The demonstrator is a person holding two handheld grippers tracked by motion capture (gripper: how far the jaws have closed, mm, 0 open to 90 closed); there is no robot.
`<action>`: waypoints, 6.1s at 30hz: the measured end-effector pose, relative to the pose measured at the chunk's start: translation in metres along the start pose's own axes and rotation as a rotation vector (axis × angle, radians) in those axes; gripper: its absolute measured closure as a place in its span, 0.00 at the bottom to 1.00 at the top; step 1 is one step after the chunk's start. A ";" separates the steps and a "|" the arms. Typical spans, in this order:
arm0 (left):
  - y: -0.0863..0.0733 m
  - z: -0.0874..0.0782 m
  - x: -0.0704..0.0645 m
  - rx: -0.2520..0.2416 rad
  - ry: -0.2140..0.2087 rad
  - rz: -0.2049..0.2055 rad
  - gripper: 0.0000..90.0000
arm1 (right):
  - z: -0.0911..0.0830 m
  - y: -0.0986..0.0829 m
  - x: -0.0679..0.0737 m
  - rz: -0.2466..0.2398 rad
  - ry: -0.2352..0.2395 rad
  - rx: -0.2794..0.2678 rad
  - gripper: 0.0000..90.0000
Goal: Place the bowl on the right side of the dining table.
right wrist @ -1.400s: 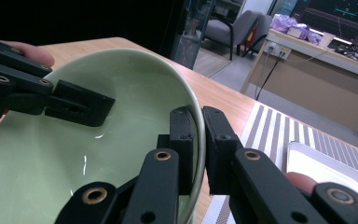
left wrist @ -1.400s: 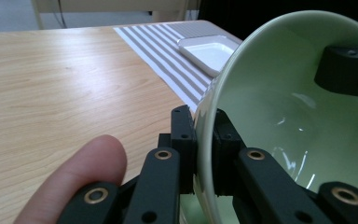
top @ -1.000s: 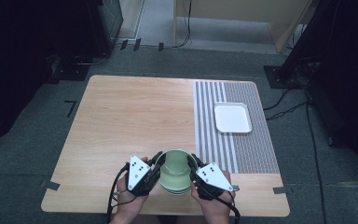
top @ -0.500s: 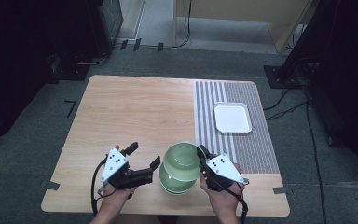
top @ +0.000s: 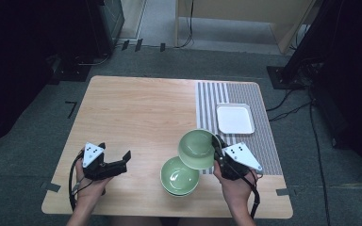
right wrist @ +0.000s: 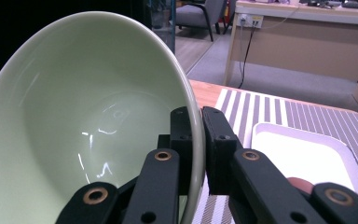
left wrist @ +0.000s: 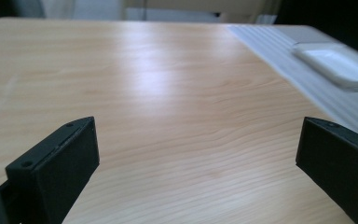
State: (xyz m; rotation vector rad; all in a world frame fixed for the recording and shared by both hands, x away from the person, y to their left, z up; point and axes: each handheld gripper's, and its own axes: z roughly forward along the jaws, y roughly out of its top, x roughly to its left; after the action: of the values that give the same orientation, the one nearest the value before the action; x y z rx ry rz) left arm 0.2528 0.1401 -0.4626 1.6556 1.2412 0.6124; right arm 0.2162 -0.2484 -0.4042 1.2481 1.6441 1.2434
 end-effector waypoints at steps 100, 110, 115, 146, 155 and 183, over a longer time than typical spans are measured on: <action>-0.037 0.043 0.042 0.321 0.238 0.007 0.00 | 0.128 -0.019 -0.167 0.365 -0.316 0.246 0.94; -0.037 0.043 0.042 0.321 0.237 0.007 0.00 | 0.144 -0.032 -0.176 0.422 -0.317 0.329 0.94; -0.037 0.043 0.042 0.321 0.237 0.007 0.00 | 0.148 -0.036 -0.180 0.453 -0.317 0.380 0.94; -0.037 0.043 0.042 0.321 0.236 0.007 0.00 | 0.135 -0.034 -0.195 0.475 -0.283 0.379 0.29; -0.037 0.043 0.042 0.322 0.235 0.010 0.00 | 0.117 -0.025 -0.188 0.403 -0.230 0.309 0.29; -0.036 0.044 0.042 0.325 0.234 0.012 0.00 | 0.061 -0.032 -0.173 0.323 -0.168 0.257 0.25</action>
State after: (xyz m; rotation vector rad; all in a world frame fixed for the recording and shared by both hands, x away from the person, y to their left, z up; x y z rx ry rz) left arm 0.2874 0.1637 -0.5198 1.8986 1.5662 0.6519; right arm 0.3122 -0.4008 -0.4533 1.7830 1.5564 1.0968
